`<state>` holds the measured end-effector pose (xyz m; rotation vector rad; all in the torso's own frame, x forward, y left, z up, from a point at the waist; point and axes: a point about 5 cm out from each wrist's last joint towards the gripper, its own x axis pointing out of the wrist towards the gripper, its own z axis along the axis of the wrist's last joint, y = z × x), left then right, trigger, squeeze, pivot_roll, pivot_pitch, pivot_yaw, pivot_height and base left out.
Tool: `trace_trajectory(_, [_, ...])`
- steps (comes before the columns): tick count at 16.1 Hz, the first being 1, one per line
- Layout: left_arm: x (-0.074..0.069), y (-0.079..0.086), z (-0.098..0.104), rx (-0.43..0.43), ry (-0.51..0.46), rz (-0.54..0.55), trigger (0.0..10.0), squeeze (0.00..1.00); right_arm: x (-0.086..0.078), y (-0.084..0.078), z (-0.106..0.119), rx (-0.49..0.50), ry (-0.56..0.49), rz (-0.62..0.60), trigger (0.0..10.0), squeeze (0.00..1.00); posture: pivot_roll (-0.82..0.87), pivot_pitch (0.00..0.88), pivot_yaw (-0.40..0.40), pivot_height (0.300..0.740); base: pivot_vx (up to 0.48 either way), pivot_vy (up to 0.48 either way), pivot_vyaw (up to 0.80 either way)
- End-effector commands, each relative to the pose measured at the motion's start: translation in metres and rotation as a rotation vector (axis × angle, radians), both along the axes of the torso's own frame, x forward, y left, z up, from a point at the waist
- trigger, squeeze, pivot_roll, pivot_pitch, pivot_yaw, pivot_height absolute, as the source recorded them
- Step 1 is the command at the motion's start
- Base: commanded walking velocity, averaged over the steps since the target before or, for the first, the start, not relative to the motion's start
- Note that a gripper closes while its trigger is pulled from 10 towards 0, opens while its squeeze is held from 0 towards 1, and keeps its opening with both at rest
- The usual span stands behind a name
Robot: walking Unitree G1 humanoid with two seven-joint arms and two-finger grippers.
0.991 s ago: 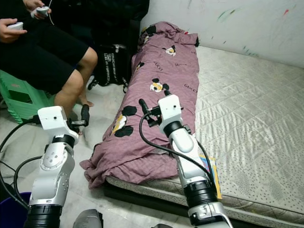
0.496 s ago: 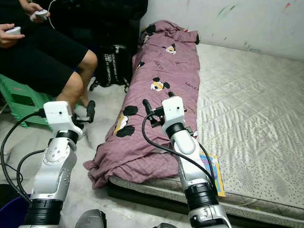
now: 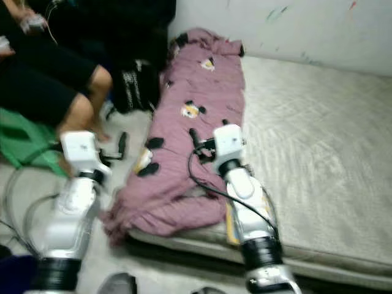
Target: Clean up the room
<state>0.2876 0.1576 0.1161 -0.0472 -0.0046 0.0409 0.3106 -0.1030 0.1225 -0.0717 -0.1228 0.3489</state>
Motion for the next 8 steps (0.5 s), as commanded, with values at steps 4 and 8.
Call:
trace_trajectory(4, [0.0012,-0.0045,0.0009,-0.004,0.004,-0.013,10.0,0.0,0.0011,-0.0042,0.0032,-0.009,-0.008,-0.006,10.0,0.0,0.02,0.0,-0.057,0.74,0.0,-0.341,0.0])
trace_trajectory(8, [0.0015,-0.0046,0.0013,-0.008,0.002,-0.01,10.0,0.0,0.0015,-0.0044,0.0035,-0.01,-0.007,-0.005,10.0,0.0,0.02,0.0,-0.059,0.74,0.0,-0.338,0.0])
